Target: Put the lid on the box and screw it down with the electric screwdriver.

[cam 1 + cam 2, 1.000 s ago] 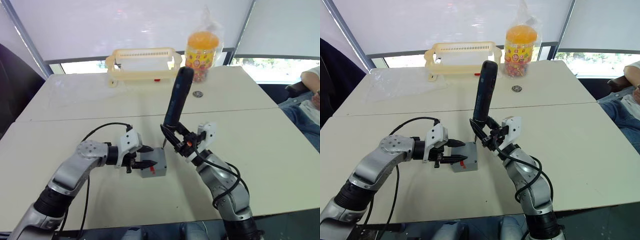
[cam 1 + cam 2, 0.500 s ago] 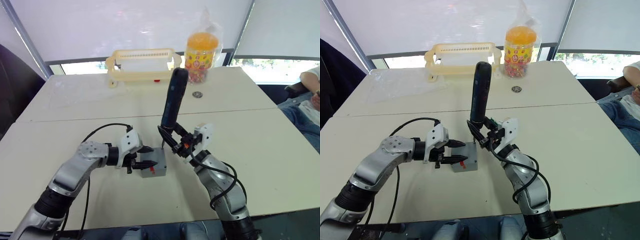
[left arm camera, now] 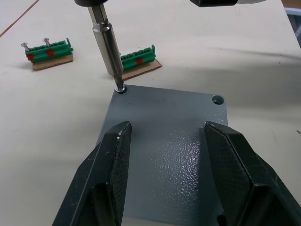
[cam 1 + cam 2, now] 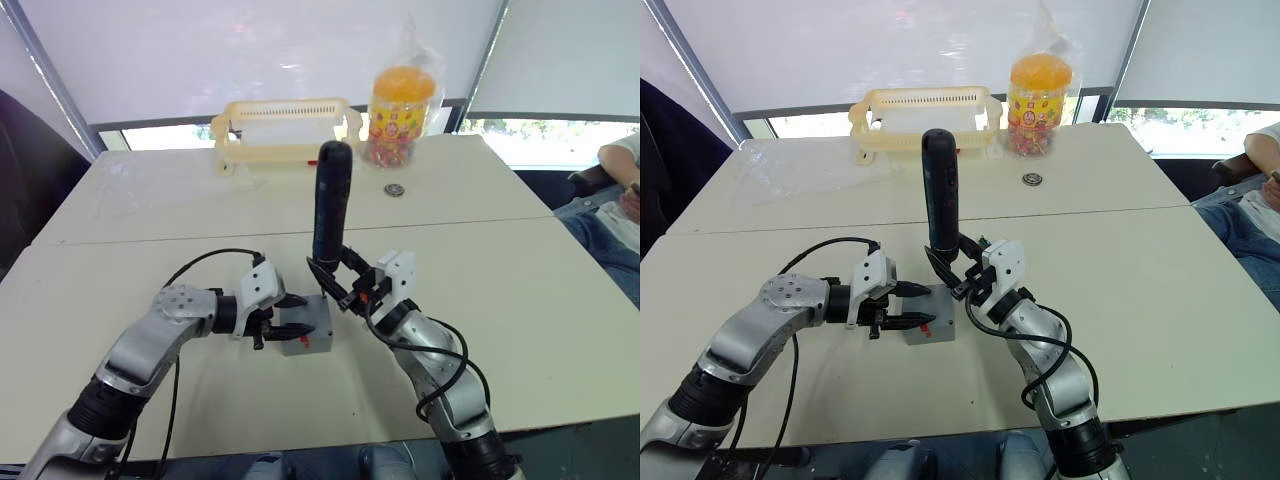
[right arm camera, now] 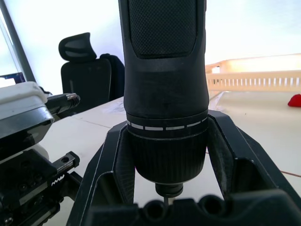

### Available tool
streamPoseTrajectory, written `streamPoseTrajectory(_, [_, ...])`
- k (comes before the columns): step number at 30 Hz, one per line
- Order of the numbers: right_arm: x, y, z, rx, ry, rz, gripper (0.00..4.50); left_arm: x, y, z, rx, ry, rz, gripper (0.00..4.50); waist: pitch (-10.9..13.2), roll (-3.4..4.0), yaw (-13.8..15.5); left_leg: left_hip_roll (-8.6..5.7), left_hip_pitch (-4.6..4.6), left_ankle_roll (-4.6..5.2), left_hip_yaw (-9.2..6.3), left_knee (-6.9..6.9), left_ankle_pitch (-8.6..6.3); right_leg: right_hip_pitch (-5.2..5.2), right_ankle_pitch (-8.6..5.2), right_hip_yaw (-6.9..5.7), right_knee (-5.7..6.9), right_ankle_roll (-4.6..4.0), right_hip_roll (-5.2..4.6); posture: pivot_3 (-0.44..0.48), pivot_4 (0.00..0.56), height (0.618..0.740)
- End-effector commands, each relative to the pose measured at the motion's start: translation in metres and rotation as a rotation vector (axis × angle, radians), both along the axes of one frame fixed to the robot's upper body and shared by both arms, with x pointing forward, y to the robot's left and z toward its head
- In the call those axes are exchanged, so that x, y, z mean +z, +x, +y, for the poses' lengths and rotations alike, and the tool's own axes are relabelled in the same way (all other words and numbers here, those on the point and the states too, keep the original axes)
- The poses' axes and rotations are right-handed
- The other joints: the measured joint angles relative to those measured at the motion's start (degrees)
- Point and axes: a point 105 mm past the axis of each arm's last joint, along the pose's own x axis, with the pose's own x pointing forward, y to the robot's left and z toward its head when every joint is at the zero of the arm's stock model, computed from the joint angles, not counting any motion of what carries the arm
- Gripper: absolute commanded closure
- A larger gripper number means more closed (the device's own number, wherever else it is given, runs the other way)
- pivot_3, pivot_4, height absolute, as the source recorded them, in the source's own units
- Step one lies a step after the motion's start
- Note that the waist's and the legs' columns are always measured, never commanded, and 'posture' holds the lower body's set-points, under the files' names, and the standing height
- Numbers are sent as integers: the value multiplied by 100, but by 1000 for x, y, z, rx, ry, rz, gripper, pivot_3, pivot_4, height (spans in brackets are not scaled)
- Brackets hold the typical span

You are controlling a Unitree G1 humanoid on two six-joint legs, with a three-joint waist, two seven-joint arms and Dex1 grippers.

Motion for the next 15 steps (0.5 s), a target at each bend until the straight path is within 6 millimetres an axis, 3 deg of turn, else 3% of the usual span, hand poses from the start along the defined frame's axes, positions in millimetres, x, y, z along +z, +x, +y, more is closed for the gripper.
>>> streamPoseTrajectory(1, [-16,0,-1,-9,-64,27,2753,-10,-3,2,-1,43,26,2030,-4,-2,0,0,1,0,0,0,0,1,0,0,0,0,0,0,150,740])
streamPoseTrajectory(15, [-32,5,-3,-44,-113,57,2753,-15,-6,4,-1,52,48,2030,-64,-7,3,1,8,0,-3,0,0,12,-1,-2,-1,-1,0,0,150,740])
